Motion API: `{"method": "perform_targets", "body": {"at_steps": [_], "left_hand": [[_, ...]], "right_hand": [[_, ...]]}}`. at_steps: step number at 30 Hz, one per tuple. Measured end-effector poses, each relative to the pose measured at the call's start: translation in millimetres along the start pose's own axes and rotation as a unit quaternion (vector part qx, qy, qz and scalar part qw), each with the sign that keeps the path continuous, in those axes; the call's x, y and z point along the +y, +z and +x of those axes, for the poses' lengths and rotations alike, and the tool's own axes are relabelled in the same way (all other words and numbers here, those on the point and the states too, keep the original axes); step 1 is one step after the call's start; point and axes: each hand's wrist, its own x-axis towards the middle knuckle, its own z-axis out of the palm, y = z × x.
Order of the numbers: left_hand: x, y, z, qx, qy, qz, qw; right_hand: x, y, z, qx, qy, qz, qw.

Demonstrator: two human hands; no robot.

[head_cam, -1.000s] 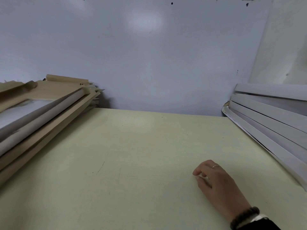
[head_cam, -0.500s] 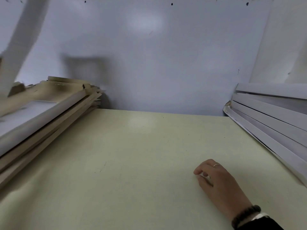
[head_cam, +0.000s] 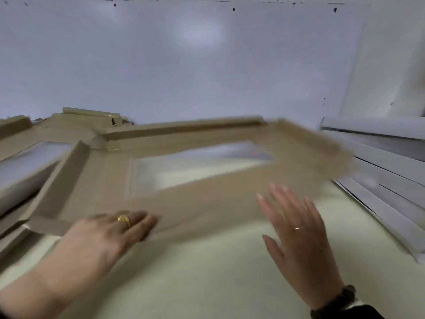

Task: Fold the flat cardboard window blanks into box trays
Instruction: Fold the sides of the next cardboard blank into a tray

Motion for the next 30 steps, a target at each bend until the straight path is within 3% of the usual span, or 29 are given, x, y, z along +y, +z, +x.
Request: {"method": "perform_targets", "body": {"at_steps": [3,8,12,17,23,30], "left_hand": [[9,20,-11,-0.041,0.021,-0.032,0.998],[20,34,-16,-0.076,0.007,-0.094,0.993],[17,45,-18,-0.187,-0.083,-0.15,0.967],[-6,66,-32,-0.255,-0.142,-0.136,0.947],[-34,81,-59,-0.191,-0.203,-0.193,0.941],[-67,92,-90,-0.16,-0.217,-0.228,0.936]], "right_hand": [[0,4,-3,-0.113,-0.02,-0.002,0.993],[-4,9,-6,-0.194,-0.067,0.016,0.979],[-10,13,-8,-0.27,-0.09,0.051,0.957],[-2,10,-8,-0.331,-0.013,0.044,0.943],[51,9,-32,-0.374,-0.009,0.022,0.927],[75,1,-41,-0.402,0.01,0.025,0.915]]}}
